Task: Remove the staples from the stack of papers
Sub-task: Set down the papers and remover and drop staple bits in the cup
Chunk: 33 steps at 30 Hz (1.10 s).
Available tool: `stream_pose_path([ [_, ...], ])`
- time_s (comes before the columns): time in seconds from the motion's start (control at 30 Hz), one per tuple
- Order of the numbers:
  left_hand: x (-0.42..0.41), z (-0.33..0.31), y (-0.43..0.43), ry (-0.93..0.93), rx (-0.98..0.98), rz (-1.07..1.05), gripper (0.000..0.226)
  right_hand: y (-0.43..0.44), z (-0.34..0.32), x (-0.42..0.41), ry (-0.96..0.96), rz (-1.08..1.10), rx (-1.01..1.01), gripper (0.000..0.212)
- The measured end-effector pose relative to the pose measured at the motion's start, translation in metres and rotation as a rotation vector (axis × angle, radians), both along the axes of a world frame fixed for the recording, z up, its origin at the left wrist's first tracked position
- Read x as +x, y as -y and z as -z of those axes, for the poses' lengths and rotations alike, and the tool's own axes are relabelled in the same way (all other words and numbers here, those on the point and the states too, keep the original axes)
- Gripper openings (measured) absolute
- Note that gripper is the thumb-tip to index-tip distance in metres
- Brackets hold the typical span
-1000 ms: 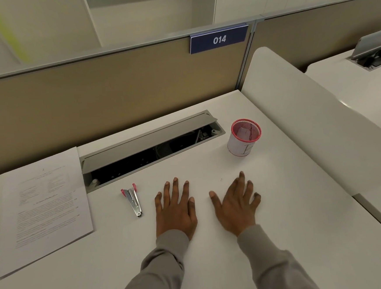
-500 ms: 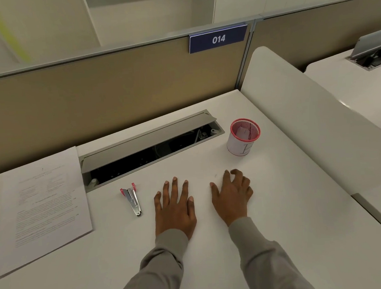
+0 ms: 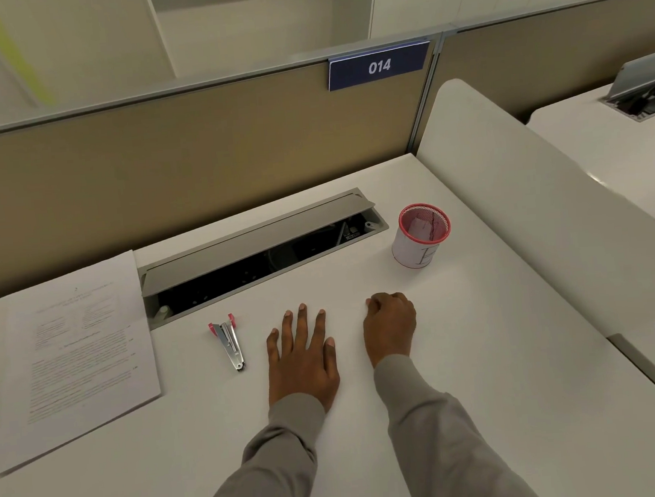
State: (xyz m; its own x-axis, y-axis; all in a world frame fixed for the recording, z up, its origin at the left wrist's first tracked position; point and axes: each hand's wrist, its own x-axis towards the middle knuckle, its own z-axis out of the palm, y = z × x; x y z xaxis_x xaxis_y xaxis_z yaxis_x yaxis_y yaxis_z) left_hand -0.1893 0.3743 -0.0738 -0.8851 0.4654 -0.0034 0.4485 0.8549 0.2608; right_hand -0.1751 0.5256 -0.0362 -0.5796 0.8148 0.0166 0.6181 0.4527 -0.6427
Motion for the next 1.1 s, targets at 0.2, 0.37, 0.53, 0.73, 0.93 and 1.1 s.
stream_pose_path([
  [0.2,-0.001,0.002,0.0,0.006,0.009,-0.002,0.057,0.001,0.007,0.001,-0.038,-0.022,0.059,0.017],
  [0.37,-0.001,0.001,0.001,0.001,0.004,0.004,0.058,-0.005,0.012,0.005,-0.083,-0.079,0.063,0.013],
  [0.53,0.0,0.001,0.001,-0.004,0.003,0.004,0.058,-0.007,0.015,0.008,-0.001,-0.16,0.229,0.009],
  [0.73,0.0,-0.001,0.001,0.009,0.012,0.005,0.058,-0.026,0.002,0.003,0.018,-0.28,0.2,0.016],
  [0.93,0.0,-0.001,0.0,0.008,0.002,0.009,0.057,-0.076,-0.074,-0.013,-0.343,-0.04,0.356,0.013],
  [1.1,0.001,0.001,0.001,-0.001,-0.013,0.006,0.057,-0.123,-0.093,-0.027,-0.235,-0.08,0.349,0.019],
])
